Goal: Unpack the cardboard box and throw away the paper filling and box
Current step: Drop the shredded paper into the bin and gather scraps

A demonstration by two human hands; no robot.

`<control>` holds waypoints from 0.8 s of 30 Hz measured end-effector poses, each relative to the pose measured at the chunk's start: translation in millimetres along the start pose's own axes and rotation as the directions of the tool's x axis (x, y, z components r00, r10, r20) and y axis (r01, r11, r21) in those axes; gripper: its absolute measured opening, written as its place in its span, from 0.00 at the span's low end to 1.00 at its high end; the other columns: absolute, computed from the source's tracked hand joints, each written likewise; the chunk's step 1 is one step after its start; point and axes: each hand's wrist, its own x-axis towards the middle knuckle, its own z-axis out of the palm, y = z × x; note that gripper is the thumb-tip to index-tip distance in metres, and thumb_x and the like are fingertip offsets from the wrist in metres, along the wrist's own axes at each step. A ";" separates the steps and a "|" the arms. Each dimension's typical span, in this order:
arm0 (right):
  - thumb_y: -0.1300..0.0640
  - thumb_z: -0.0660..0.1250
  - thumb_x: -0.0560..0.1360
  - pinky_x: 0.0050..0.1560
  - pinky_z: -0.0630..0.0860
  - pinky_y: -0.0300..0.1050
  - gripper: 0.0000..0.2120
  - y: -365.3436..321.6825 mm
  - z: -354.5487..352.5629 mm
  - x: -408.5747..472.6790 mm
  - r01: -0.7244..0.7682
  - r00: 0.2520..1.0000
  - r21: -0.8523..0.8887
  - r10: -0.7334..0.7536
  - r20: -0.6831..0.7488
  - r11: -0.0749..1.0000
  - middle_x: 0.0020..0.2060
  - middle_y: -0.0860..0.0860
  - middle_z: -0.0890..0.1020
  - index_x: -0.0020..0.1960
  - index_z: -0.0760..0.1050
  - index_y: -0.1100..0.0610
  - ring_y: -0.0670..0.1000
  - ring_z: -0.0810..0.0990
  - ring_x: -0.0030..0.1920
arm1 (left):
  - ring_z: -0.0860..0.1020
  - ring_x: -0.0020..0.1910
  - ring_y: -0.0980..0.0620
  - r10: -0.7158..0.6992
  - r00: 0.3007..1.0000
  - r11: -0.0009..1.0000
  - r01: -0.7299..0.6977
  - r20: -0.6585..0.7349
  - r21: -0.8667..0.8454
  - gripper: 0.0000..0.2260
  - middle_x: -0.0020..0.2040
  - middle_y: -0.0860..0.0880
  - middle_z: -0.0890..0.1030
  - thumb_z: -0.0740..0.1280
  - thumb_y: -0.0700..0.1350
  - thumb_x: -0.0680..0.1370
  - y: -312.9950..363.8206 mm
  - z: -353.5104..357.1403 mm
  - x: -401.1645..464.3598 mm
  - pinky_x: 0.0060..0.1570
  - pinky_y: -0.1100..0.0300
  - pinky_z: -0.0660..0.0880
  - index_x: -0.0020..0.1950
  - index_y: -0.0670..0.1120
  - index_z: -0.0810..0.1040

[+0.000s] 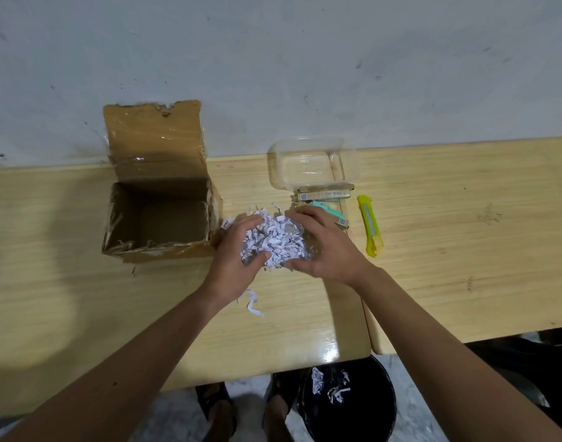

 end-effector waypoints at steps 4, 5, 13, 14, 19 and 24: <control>0.48 0.83 0.64 0.66 0.64 0.41 0.49 3.0 2.7 11.7 0.064 0.994 -0.029 -0.062 0.089 0.997 0.69 0.51 0.72 0.79 0.63 0.49 0.49 0.67 0.69 | 0.65 0.78 0.58 -0.062 0.995 0.997 0.065 0.079 -0.033 0.34 0.78 0.52 0.67 0.76 0.42 0.76 -11.3 -2.8 2.7 0.75 0.62 0.62 0.79 0.50 0.66; 0.49 0.83 0.64 0.66 0.64 0.42 0.49 3.5 4.0 13.9 0.072 0.993 -0.038 -0.068 0.098 0.997 0.69 0.51 0.73 0.79 0.63 0.50 0.50 0.68 0.69 | 0.66 0.76 0.59 -0.077 0.992 0.995 0.082 0.096 -0.055 0.35 0.77 0.53 0.68 0.77 0.41 0.75 -11.9 -4.5 2.7 0.75 0.62 0.63 0.79 0.51 0.65; 0.53 0.81 0.67 0.62 0.76 0.51 0.36 6.9 25.1 17.5 0.091 0.991 -0.039 -0.087 0.100 0.995 0.63 0.53 0.77 0.72 0.74 0.58 0.55 0.77 0.62 | 0.71 0.71 0.56 -0.064 0.988 0.997 0.058 0.141 0.047 0.41 0.72 0.56 0.71 0.80 0.40 0.71 -12.9 -7.3 3.4 0.68 0.57 0.72 0.80 0.53 0.65; 0.56 0.80 0.68 0.59 0.77 0.51 0.33 5.3 25.8 16.7 0.091 0.992 -0.041 -0.087 0.089 0.995 0.62 0.53 0.77 0.70 0.75 0.58 0.55 0.78 0.60 | 0.72 0.70 0.55 -0.058 0.989 0.996 0.049 0.133 0.068 0.40 0.70 0.55 0.72 0.80 0.40 0.71 -12.1 -6.6 3.9 0.67 0.57 0.71 0.79 0.52 0.67; 0.63 0.74 0.66 0.53 0.76 0.43 0.24 -1.7 27.4 8.8 0.056 0.998 -0.011 -0.055 0.040 0.998 0.56 0.52 0.79 0.62 0.80 0.58 0.54 0.80 0.54 | 0.79 0.61 0.51 -0.054 0.996 0.989 0.044 0.067 0.142 0.29 0.62 0.47 0.82 0.80 0.37 0.71 -6.8 -3.9 4.7 0.60 0.60 0.73 0.70 0.45 0.78; 0.66 0.73 0.66 0.47 0.68 0.28 0.22 -12.5 32.9 -3.9 -0.030 0.999 0.058 0.031 -0.022 0.998 0.51 0.48 0.79 0.59 0.82 0.58 0.45 0.77 0.47 | 0.83 0.50 0.52 -0.114 0.993 0.989 0.111 0.029 0.095 0.18 0.53 0.49 0.86 0.78 0.36 0.72 -1.8 0.4 4.2 0.50 0.65 0.77 0.61 0.43 0.84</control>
